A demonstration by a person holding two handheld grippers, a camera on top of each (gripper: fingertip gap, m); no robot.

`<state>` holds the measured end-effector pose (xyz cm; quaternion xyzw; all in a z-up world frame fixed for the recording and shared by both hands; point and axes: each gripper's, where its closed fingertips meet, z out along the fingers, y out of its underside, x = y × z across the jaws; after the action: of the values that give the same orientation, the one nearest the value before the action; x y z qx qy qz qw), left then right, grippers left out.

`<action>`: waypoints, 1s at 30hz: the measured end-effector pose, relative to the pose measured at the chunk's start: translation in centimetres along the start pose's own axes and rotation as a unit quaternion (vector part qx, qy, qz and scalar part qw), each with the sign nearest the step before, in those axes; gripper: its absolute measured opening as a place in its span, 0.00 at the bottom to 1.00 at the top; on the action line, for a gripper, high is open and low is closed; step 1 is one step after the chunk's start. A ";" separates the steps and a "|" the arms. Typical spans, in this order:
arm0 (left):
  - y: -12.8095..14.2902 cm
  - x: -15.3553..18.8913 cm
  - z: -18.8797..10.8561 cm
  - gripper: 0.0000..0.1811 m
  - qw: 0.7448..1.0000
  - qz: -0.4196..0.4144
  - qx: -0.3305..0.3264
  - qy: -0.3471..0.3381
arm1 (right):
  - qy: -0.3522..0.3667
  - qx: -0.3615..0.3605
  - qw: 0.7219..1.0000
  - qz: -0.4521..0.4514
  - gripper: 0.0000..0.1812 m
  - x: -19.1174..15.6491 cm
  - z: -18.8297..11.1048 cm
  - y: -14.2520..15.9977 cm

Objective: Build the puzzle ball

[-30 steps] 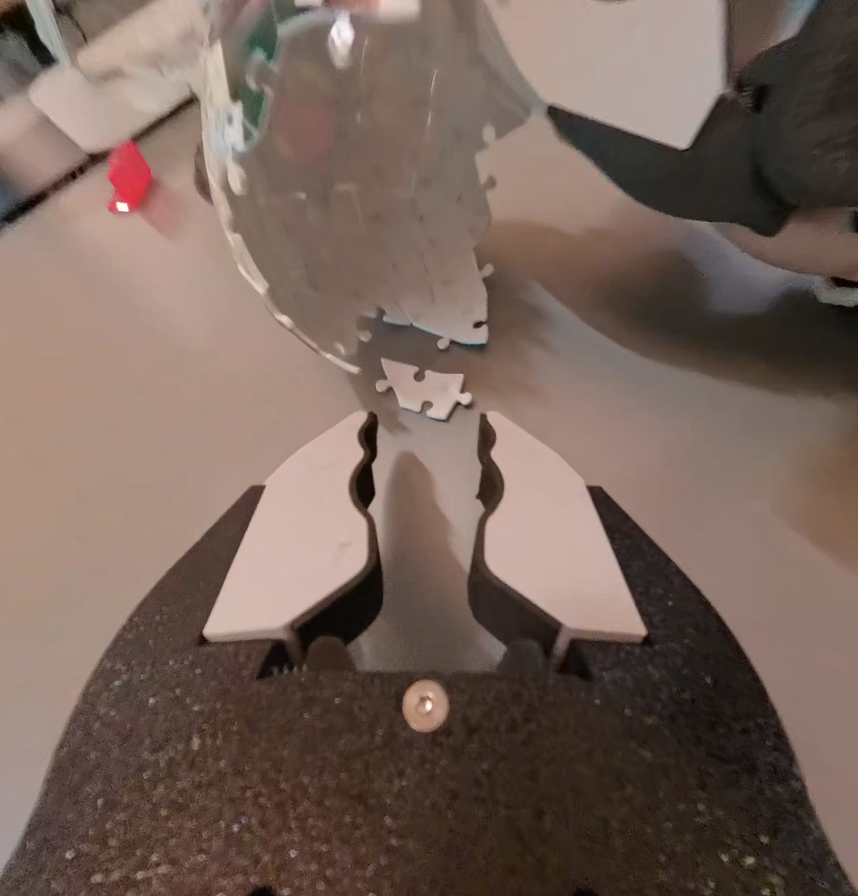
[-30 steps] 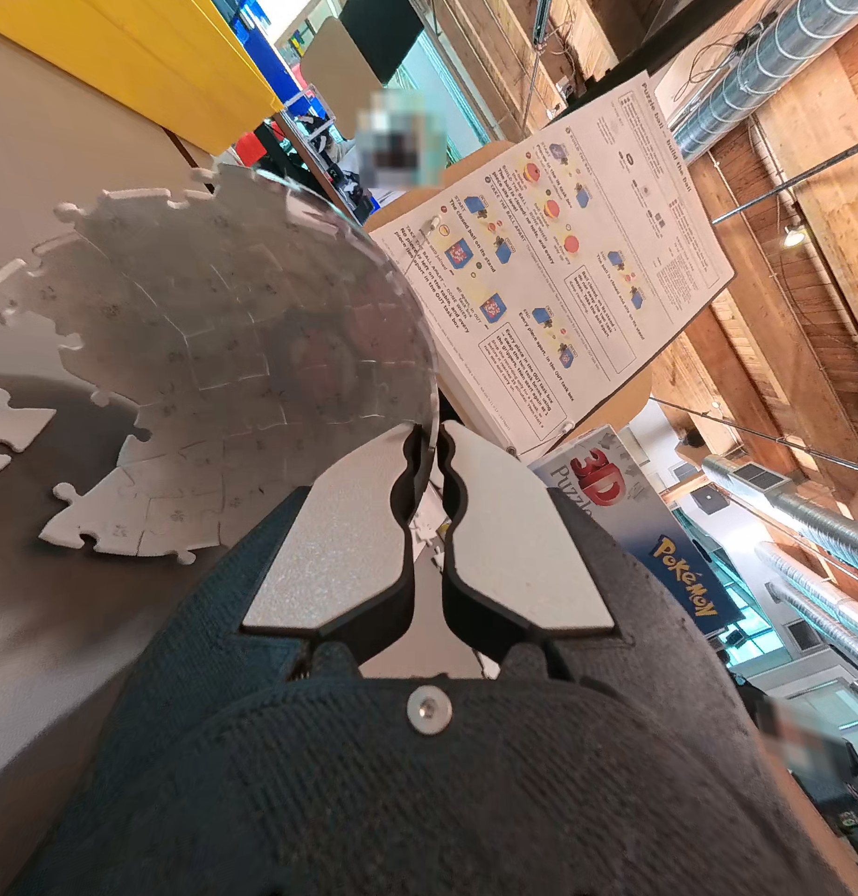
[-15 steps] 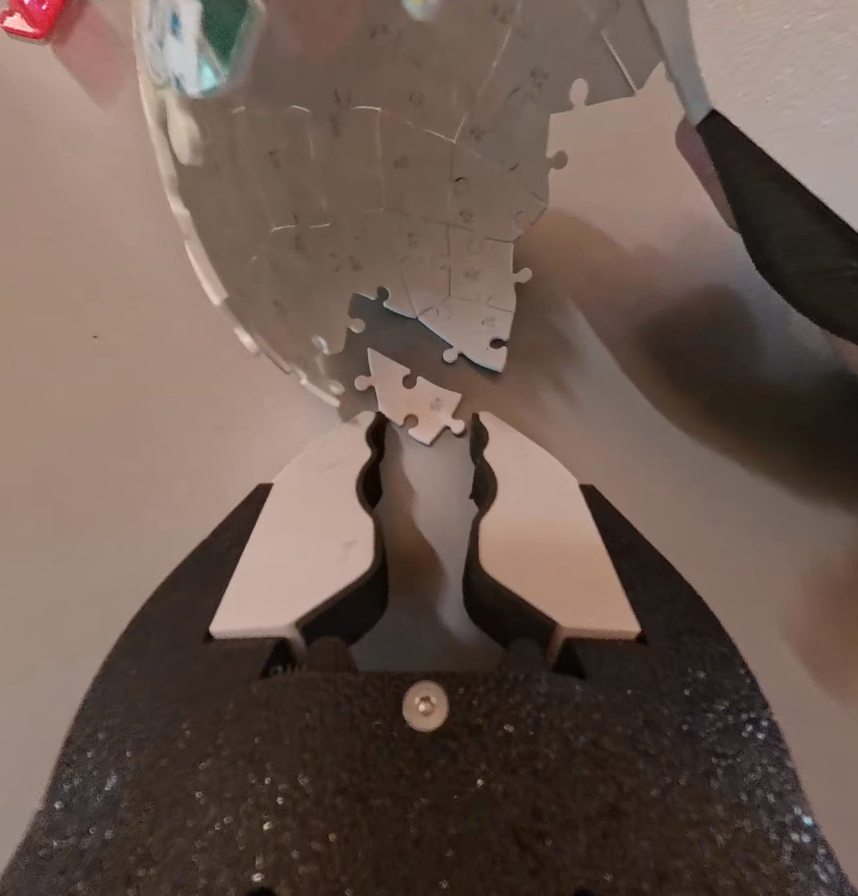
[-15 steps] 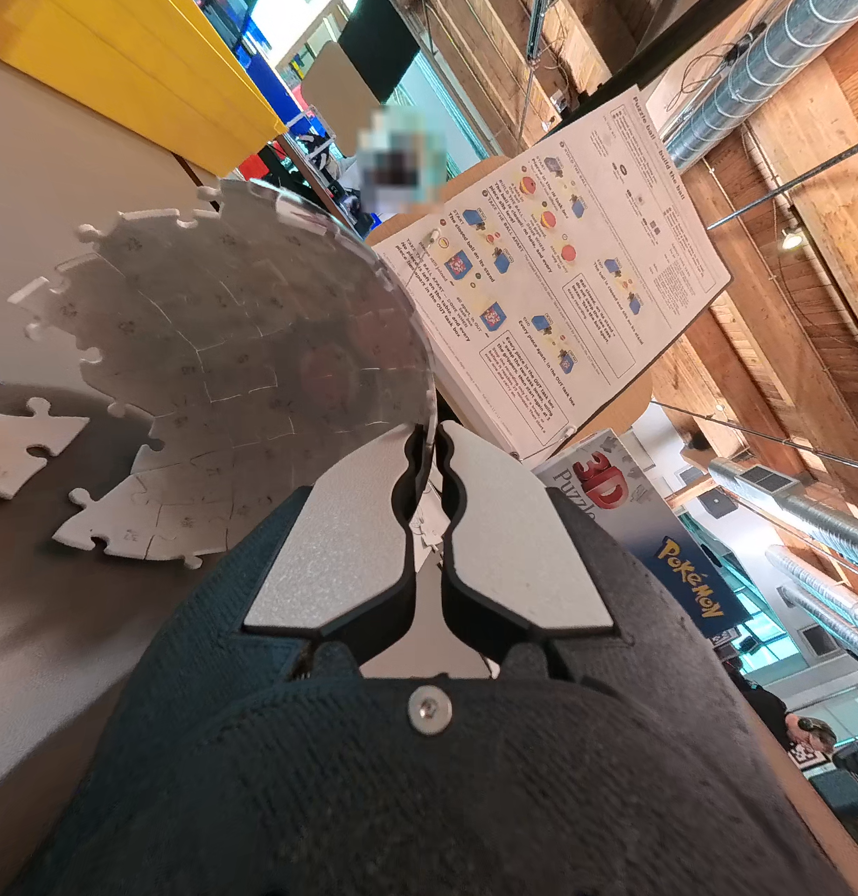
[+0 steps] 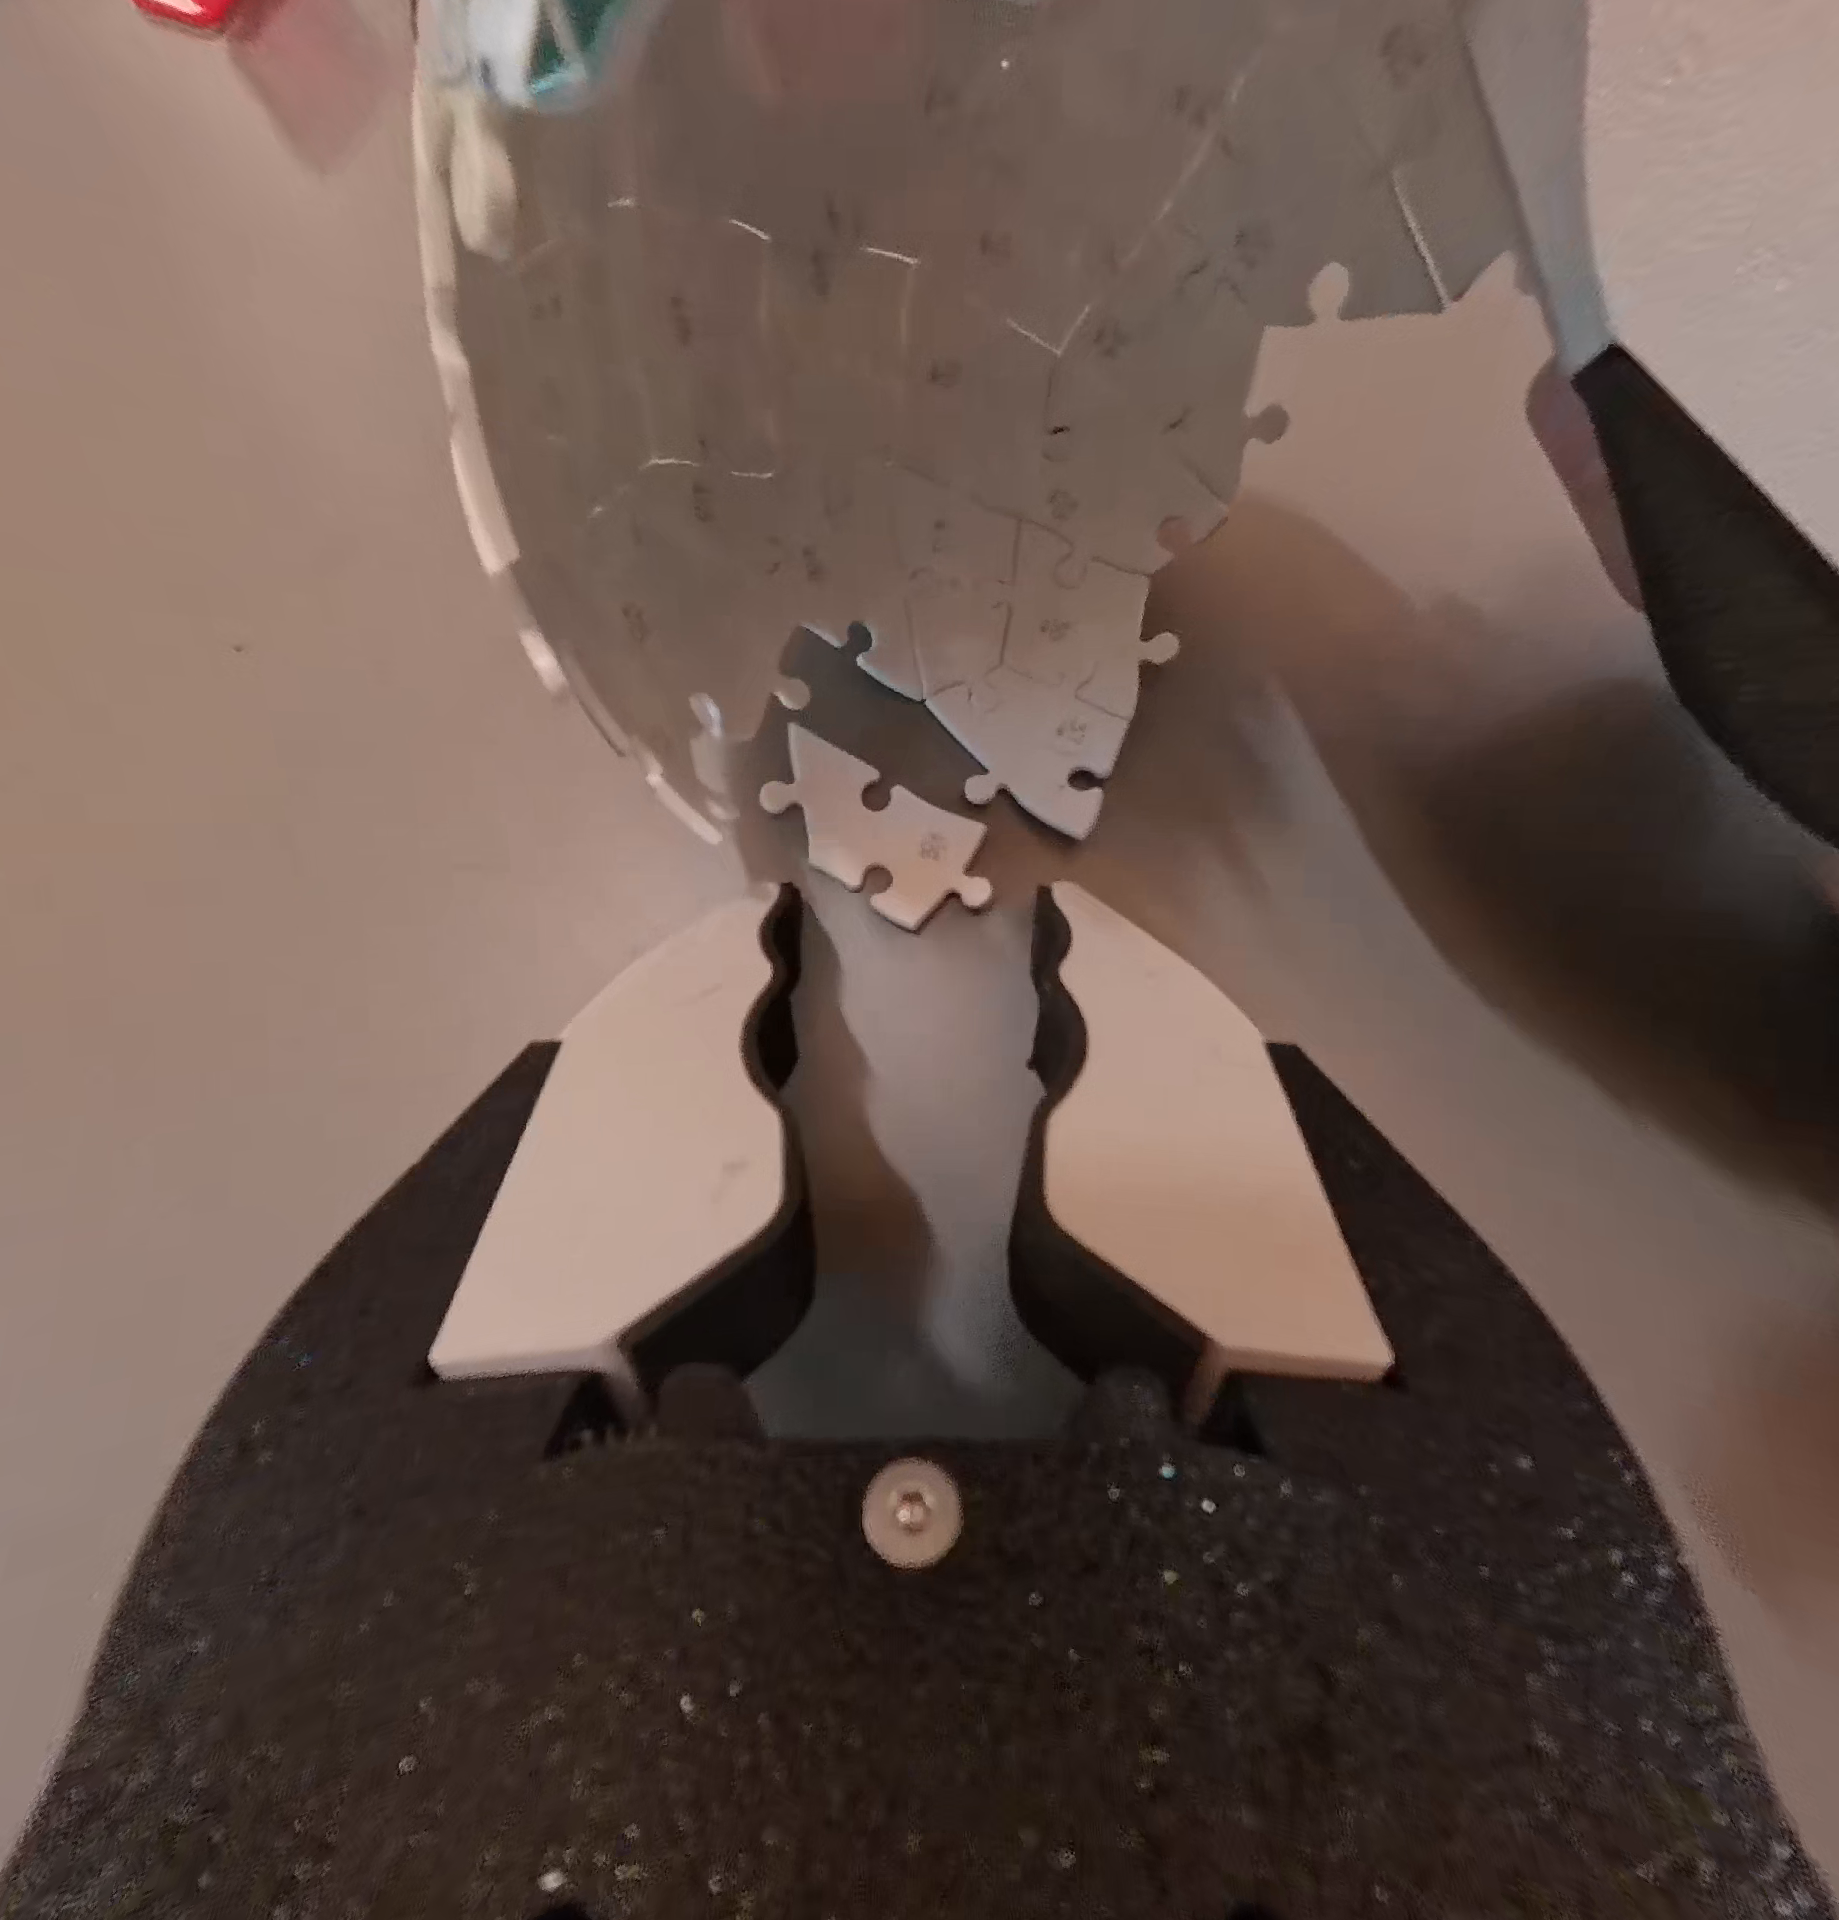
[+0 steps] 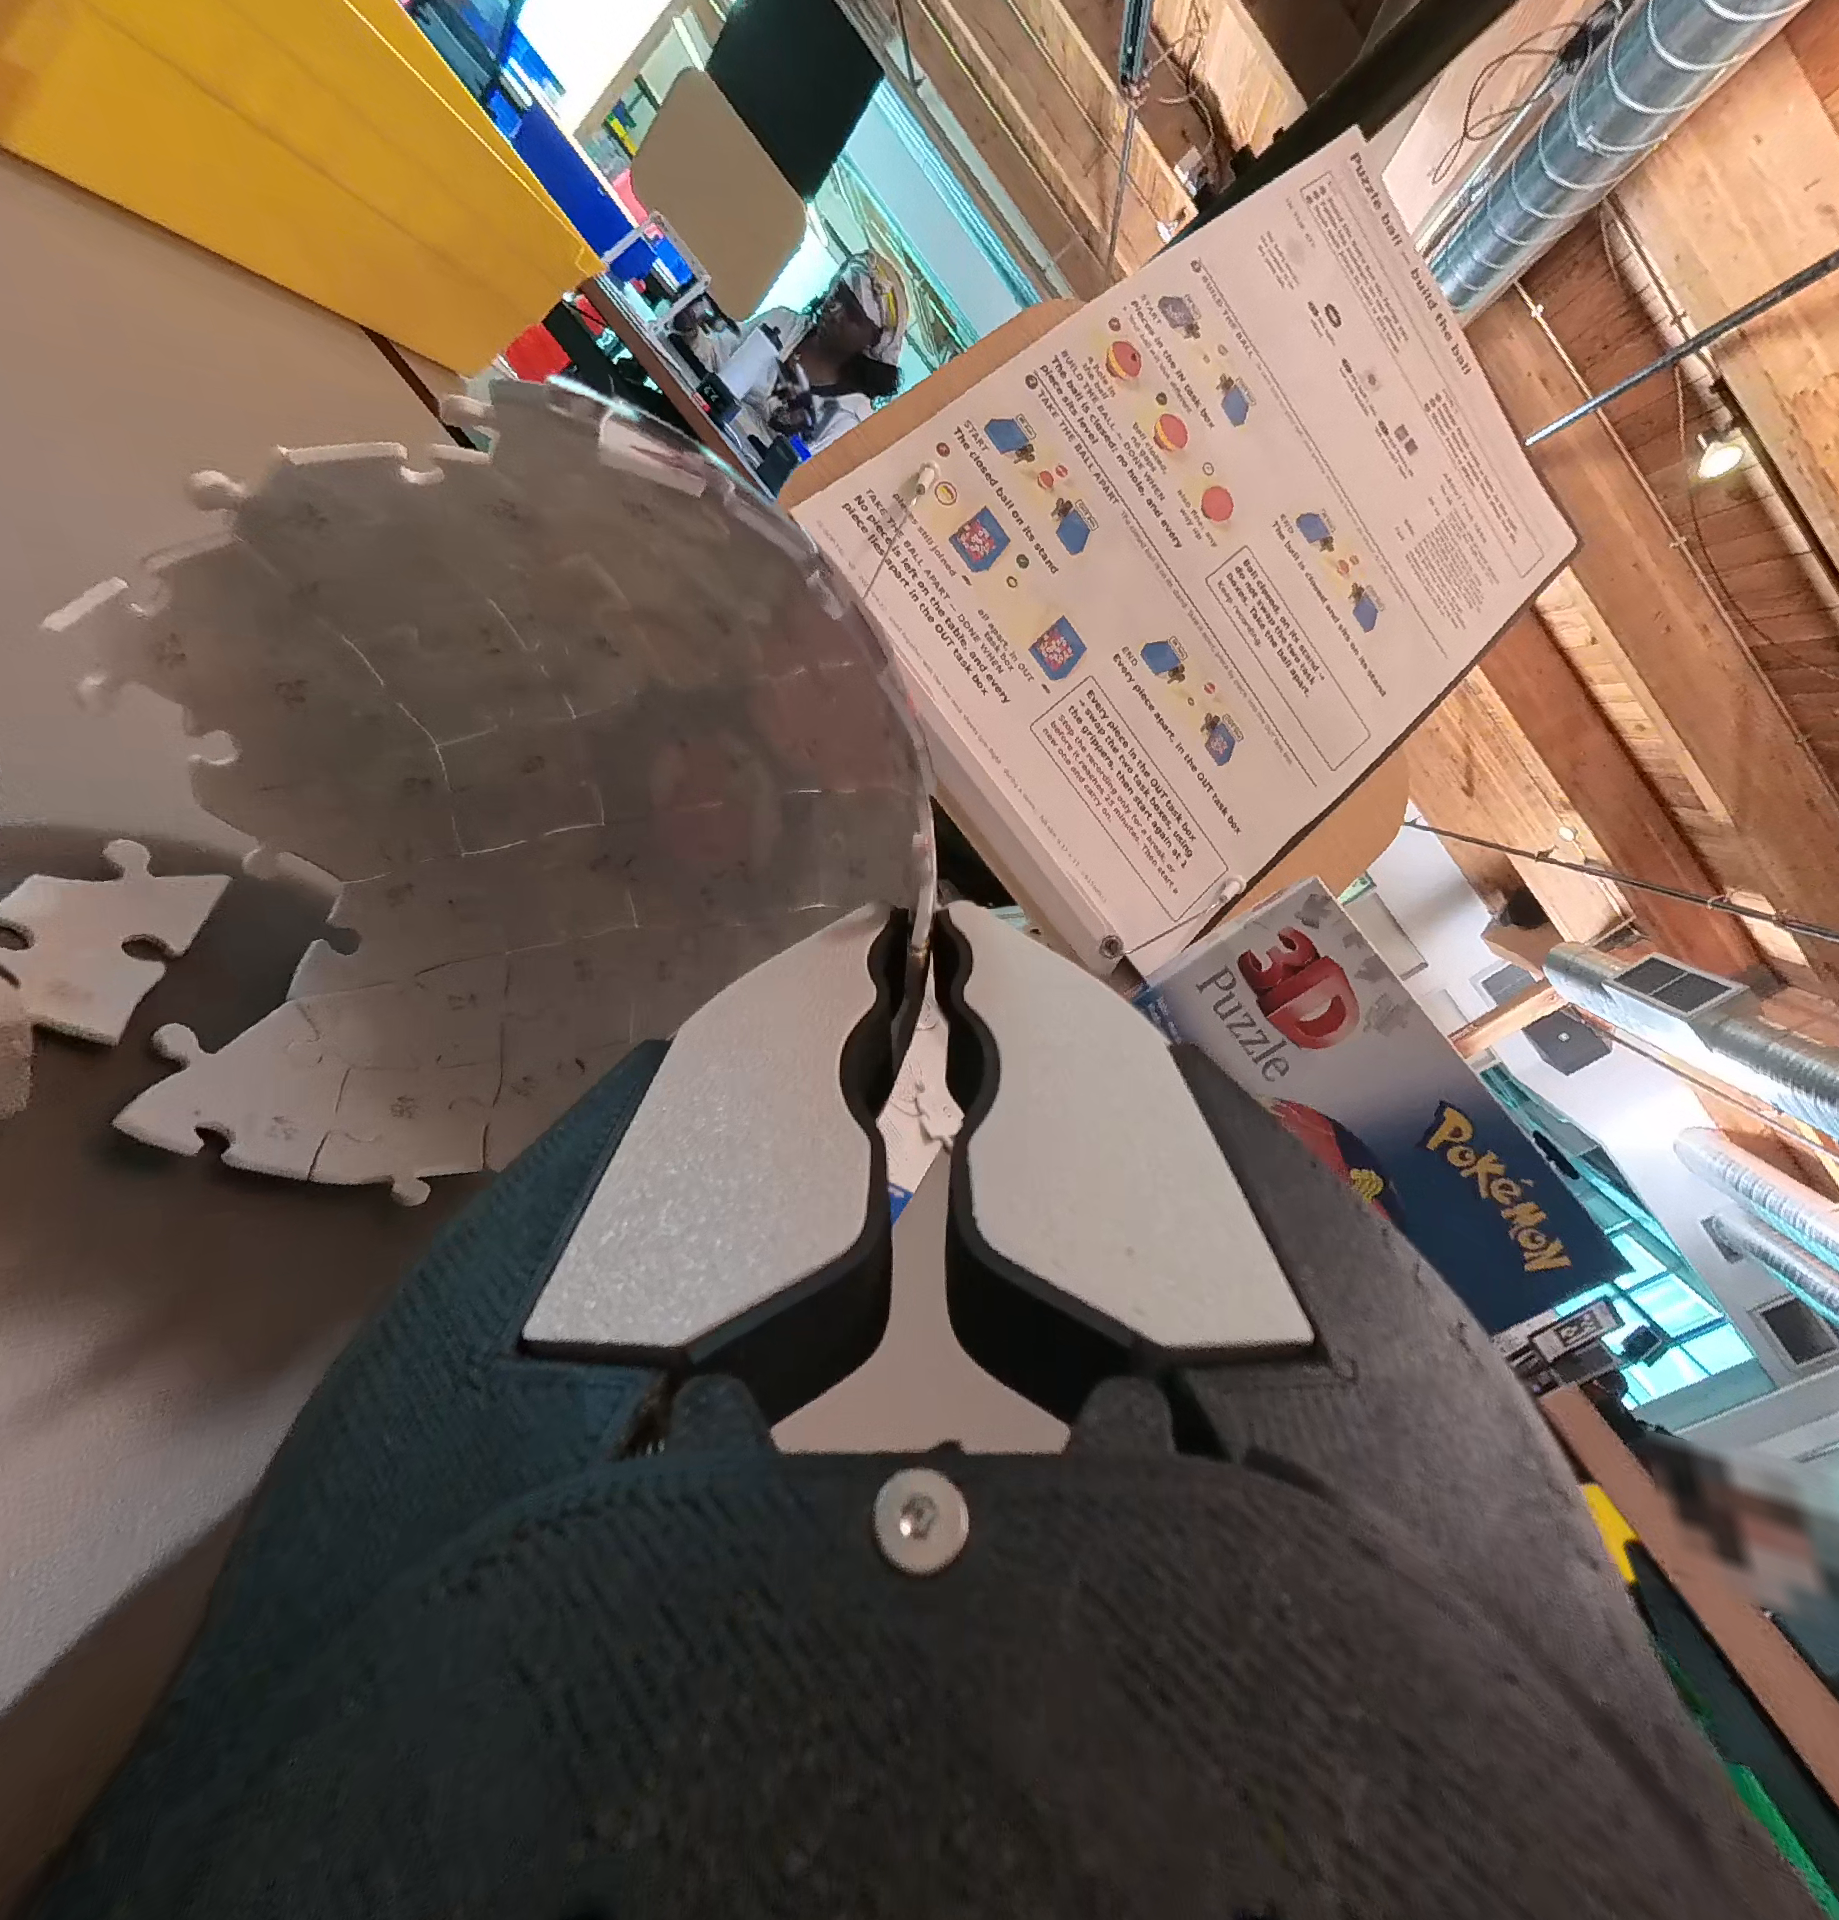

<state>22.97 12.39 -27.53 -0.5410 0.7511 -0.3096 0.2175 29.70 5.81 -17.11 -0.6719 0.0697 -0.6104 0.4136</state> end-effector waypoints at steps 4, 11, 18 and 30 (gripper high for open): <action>-0.1 0.2 0.1 0.23 1.000 -0.026 0.000 -0.006 | 0.001 -0.008 1.000 0.009 0.03 0.0 -0.3 0.3; -0.8 0.3 0.0 0.19 0.999 -0.053 0.011 -0.005 | 0.001 -0.008 1.000 0.020 0.03 0.0 -0.4 0.4; -2.8 0.7 -2.1 0.04 0.994 0.052 0.080 -0.049 | 0.002 -0.008 1.000 0.021 0.03 0.0 -0.4 0.5; -9.2 -3.9 -4.1 0.12 0.905 0.279 0.200 -0.251 | 0.003 -0.006 1.000 0.018 0.03 0.0 -0.4 0.3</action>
<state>27.76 15.01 -18.15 -0.3148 0.7142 -0.2336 0.5799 29.48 5.40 -17.33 -0.6712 0.0866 -0.6043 0.4205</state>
